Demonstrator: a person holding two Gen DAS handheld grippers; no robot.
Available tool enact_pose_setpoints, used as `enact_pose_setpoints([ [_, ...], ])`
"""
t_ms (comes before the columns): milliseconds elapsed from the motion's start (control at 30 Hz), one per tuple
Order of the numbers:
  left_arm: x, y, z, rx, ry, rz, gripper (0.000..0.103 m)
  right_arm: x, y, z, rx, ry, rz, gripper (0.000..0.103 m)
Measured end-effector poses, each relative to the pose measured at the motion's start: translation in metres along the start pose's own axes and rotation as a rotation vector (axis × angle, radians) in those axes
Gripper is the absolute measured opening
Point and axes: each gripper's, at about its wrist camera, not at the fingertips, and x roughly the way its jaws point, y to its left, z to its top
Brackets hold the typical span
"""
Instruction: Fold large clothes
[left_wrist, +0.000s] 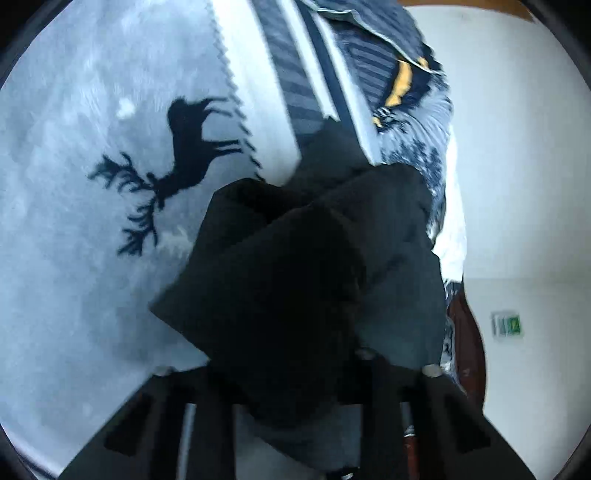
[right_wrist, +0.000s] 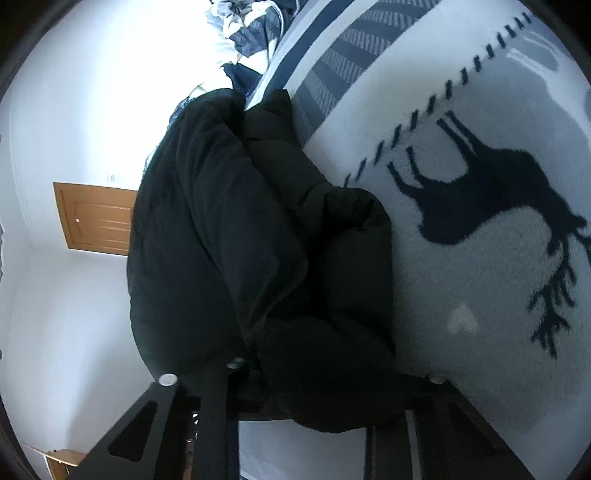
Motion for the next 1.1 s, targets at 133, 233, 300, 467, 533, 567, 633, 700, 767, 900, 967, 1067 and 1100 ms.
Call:
enact_pose_setpoints([
  [133, -0.047, 0.007, -0.011, -0.010, 0.014, -0.040, 0.013, -0.019, 0.013, -0.011, -0.022, -0.029, -0.014, 0.007],
  [233, -0.101, 0.018, -0.027, 0.004, 0.024, -0.031, 0.012, -0.048, 0.033, -0.041, -0.069, -0.063, -0.029, 0.007],
  [300, -0.137, 0.028, -0.040, 0.041, 0.025, 0.003, 0.013, -0.073, 0.044, -0.074, -0.116, -0.088, -0.051, 0.007],
  [467, -0.186, 0.051, -0.080, 0.170, 0.049, 0.149, 0.013, -0.119, 0.047, -0.157, -0.239, -0.091, -0.156, 0.006],
  [533, -0.192, 0.057, -0.091, 0.213, 0.058, 0.176, 0.017, -0.128, 0.044, -0.175, -0.255, -0.076, -0.179, 0.007],
  [567, -0.192, 0.059, -0.092, 0.209, 0.062, 0.179, 0.020, -0.132, 0.044, -0.181, -0.264, -0.083, -0.190, 0.007],
  [633, -0.189, 0.064, -0.091, 0.191, 0.096, 0.209, 0.038, -0.135, 0.045, -0.187, -0.276, -0.096, -0.232, 0.011],
  [700, -0.190, 0.065, -0.090, 0.185, 0.105, 0.263, 0.047, -0.138, 0.039, -0.186, -0.224, -0.106, -0.254, 0.013],
  [767, -0.200, 0.060, -0.091, 0.211, 0.080, 0.265, 0.059, -0.139, 0.033, -0.190, -0.171, -0.081, -0.287, 0.017],
  [900, -0.224, 0.038, -0.103, 0.327, 0.022, 0.269, 0.072, -0.164, 0.029, -0.202, -0.139, -0.130, -0.298, 0.068],
  [967, -0.240, 0.024, -0.109, 0.383, -0.023, 0.237, 0.072, -0.183, 0.033, -0.205, -0.135, -0.193, -0.301, 0.079],
  [1067, -0.249, -0.008, -0.114, 0.494, -0.127, 0.271, 0.078, -0.209, 0.049, -0.203, -0.177, -0.255, -0.247, 0.079],
  [1100, -0.247, -0.020, -0.117, 0.547, -0.157, 0.304, 0.078, -0.215, 0.057, -0.204, -0.196, -0.266, -0.228, 0.079],
])
